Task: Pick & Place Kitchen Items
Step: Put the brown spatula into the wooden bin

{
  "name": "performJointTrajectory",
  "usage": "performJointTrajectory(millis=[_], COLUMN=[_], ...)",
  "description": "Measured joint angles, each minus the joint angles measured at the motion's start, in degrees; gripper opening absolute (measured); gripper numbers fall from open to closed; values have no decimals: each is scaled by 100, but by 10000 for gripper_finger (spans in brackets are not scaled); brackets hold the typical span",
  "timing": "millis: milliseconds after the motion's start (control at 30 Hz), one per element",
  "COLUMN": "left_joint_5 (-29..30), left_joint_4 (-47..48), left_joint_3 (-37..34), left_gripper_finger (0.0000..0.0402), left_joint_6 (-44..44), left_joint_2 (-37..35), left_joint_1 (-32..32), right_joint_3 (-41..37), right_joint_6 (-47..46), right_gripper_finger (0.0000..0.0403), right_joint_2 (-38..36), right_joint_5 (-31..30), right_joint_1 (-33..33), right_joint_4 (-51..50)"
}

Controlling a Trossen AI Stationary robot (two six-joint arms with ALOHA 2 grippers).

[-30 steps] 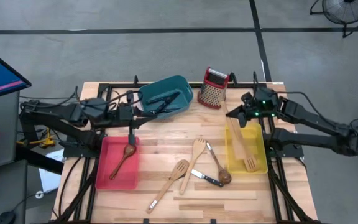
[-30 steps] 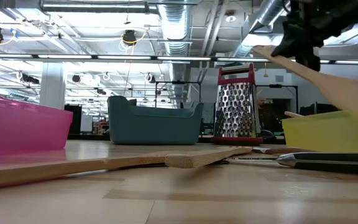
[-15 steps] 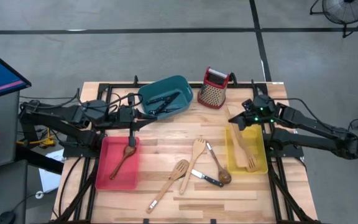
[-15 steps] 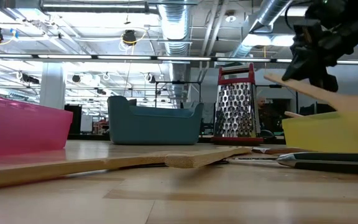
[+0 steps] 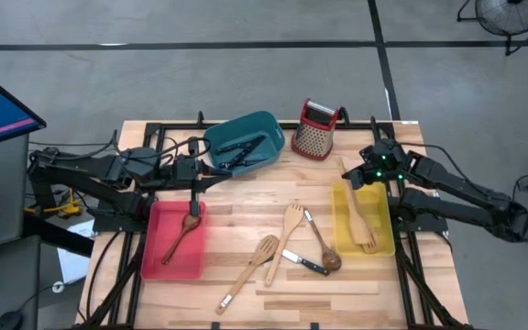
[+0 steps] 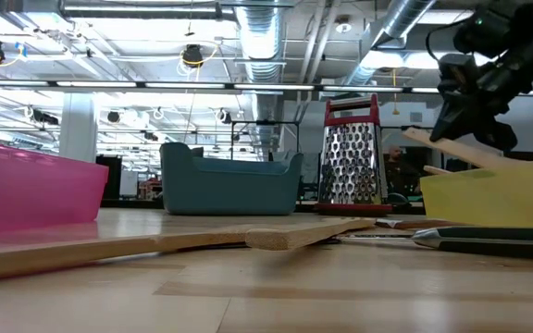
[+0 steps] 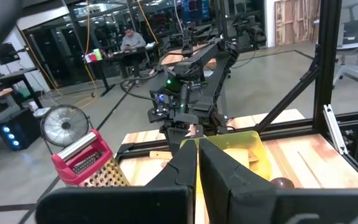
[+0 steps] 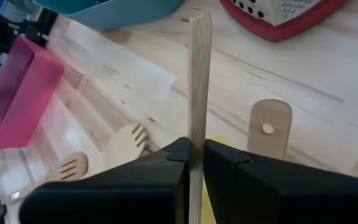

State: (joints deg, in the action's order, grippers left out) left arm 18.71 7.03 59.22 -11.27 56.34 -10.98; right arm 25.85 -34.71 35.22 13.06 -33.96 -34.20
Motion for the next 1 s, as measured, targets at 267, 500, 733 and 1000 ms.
performJointTrajectory(millis=[267, 500, 733, 1000], left_joint_5=[16, 14, 12, -4], left_joint_4=[-24, -42, -55, -55], left_joint_3=[0, 0, 0, 0], left_gripper_finger=[3, 3, 3, 3], left_joint_6=[0, 0, -1, -1], left_joint_2=[0, 0, 0, 0], left_joint_1=[2, 2, 2, 2], right_joint_3=[0, 0, 0, 0], right_joint_6=[159, 301, 371, 381], right_gripper_finger=[23, 25, 43, 55], right_joint_2=[251, 715, 1167, 1411], right_joint_5=[11, 4, -116, -117], right_joint_1=[-165, -183, -180, -174], right_joint_4=[47, 217, 472, 632])
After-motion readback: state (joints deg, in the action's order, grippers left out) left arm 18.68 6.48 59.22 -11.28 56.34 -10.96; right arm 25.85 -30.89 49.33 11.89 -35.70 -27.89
